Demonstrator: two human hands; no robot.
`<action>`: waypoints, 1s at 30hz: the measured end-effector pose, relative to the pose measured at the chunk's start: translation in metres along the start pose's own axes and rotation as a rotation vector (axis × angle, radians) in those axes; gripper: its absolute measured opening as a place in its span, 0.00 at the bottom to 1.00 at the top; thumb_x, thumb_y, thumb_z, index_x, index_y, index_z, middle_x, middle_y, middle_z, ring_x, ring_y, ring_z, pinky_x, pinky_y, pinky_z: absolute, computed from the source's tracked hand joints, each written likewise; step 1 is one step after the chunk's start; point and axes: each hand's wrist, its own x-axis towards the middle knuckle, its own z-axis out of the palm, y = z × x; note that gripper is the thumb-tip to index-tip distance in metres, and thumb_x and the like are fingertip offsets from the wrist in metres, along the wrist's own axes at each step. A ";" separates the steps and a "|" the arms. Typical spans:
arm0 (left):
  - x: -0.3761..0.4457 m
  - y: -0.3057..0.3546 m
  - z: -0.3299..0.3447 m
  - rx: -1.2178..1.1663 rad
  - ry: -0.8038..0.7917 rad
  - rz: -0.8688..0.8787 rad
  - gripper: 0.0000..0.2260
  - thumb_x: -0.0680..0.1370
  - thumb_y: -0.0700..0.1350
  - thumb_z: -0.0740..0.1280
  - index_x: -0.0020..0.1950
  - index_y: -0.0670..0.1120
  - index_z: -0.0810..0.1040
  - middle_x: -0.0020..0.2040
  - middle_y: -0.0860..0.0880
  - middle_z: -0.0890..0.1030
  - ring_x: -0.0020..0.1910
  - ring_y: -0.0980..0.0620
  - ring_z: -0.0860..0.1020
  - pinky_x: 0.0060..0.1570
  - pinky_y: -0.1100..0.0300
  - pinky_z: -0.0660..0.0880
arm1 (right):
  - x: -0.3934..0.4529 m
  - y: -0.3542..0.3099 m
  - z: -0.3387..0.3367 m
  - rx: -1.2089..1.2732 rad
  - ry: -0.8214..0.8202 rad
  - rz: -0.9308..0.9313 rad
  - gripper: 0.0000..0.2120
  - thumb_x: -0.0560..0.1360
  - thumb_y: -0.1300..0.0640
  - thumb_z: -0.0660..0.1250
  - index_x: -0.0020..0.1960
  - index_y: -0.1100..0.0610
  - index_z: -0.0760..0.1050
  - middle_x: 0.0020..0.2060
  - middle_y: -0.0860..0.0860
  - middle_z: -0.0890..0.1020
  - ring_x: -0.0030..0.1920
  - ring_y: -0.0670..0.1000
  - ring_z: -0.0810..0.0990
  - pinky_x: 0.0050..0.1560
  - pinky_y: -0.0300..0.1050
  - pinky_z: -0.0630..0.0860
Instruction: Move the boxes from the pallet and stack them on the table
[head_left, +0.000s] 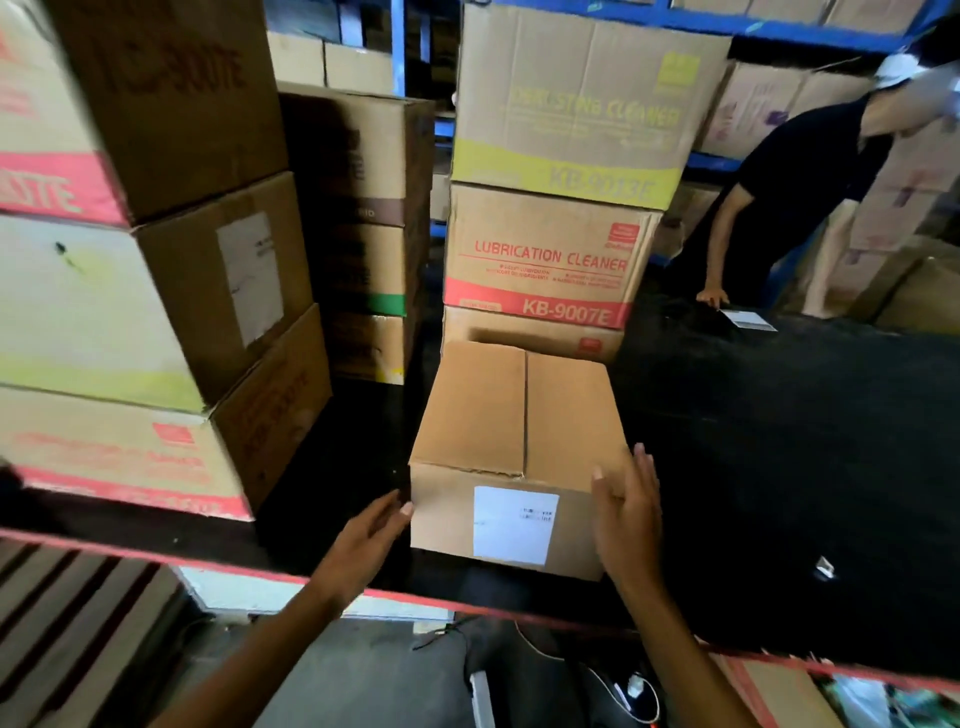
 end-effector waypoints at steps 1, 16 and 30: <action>-0.017 -0.009 -0.008 0.038 0.019 0.001 0.19 0.80 0.48 0.63 0.70 0.46 0.71 0.62 0.53 0.73 0.62 0.56 0.70 0.61 0.65 0.63 | -0.012 -0.009 0.003 0.016 0.015 -0.080 0.27 0.75 0.49 0.59 0.71 0.61 0.67 0.73 0.57 0.66 0.74 0.55 0.60 0.73 0.55 0.58; -0.246 -0.134 -0.261 0.100 0.739 -0.203 0.12 0.80 0.44 0.62 0.62 0.47 0.76 0.54 0.49 0.79 0.53 0.52 0.78 0.53 0.58 0.76 | -0.241 -0.187 0.212 0.250 -1.042 -0.508 0.28 0.75 0.44 0.60 0.70 0.59 0.69 0.68 0.52 0.74 0.68 0.47 0.70 0.64 0.26 0.59; -0.331 -0.257 -0.538 -0.072 1.044 -0.396 0.05 0.79 0.43 0.65 0.53 0.47 0.79 0.45 0.50 0.82 0.44 0.56 0.80 0.39 0.69 0.74 | -0.403 -0.380 0.482 0.097 -1.466 -0.435 0.30 0.74 0.43 0.63 0.73 0.52 0.64 0.69 0.54 0.72 0.69 0.52 0.70 0.65 0.44 0.66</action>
